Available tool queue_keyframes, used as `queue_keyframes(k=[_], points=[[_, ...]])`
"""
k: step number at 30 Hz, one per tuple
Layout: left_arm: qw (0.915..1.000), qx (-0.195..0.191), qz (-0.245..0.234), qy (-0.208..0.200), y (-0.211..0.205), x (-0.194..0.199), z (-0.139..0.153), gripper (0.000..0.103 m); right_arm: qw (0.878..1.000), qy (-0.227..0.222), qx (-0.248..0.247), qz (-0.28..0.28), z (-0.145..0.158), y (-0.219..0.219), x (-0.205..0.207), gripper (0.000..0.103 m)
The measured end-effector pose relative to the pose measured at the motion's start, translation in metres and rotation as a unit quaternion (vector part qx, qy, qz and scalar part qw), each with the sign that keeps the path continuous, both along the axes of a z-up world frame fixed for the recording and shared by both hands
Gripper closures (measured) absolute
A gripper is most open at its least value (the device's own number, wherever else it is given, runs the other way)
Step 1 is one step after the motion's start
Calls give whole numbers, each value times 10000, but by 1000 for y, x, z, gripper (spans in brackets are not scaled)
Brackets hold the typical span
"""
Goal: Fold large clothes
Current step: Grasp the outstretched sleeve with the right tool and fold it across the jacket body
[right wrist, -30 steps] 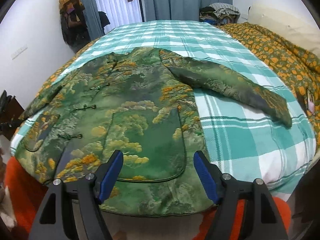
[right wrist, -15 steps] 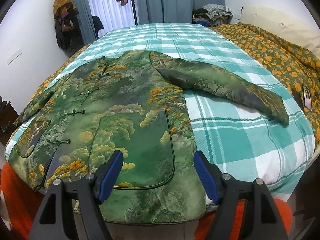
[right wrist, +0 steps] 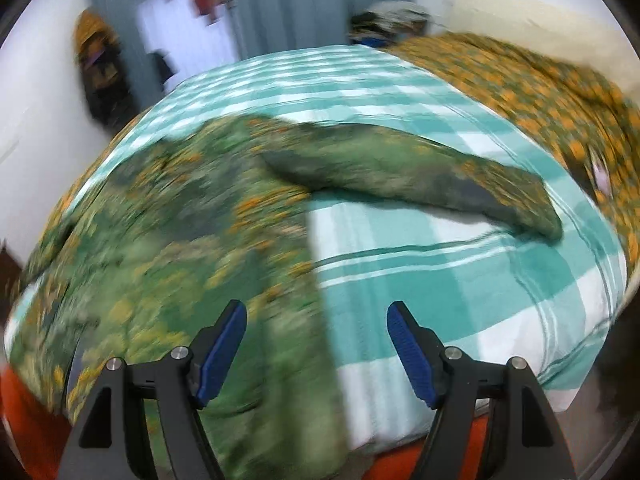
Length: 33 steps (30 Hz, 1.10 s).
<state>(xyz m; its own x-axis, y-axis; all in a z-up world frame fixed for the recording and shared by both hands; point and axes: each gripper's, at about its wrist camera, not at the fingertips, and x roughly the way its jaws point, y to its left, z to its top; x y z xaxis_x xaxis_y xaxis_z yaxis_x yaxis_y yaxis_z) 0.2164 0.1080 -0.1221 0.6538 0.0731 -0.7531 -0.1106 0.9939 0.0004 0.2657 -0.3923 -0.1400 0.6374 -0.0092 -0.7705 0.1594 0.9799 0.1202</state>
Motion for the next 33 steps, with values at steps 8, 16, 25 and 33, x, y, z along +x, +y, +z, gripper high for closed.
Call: queue_keyframes(k=[8, 16, 25, 33], points=[[9999, -8, 57, 141, -1, 3, -9, 0, 9699, -212, 1311, -2042, -29, -145, 41, 29], [9996, 128, -11, 269, -13, 6, -15, 0, 9124, -435, 2233, -3401, -79, -220, 69, 33], [9993, 167, -34, 339, -18, 5, -20, 0, 9589, -994, 877, -2509, -11, -157, 85, 93], [9997, 79, -76, 218, -21, 2, -13, 0, 9780, -2024, -466, 180, 94, 13, 82, 93]])
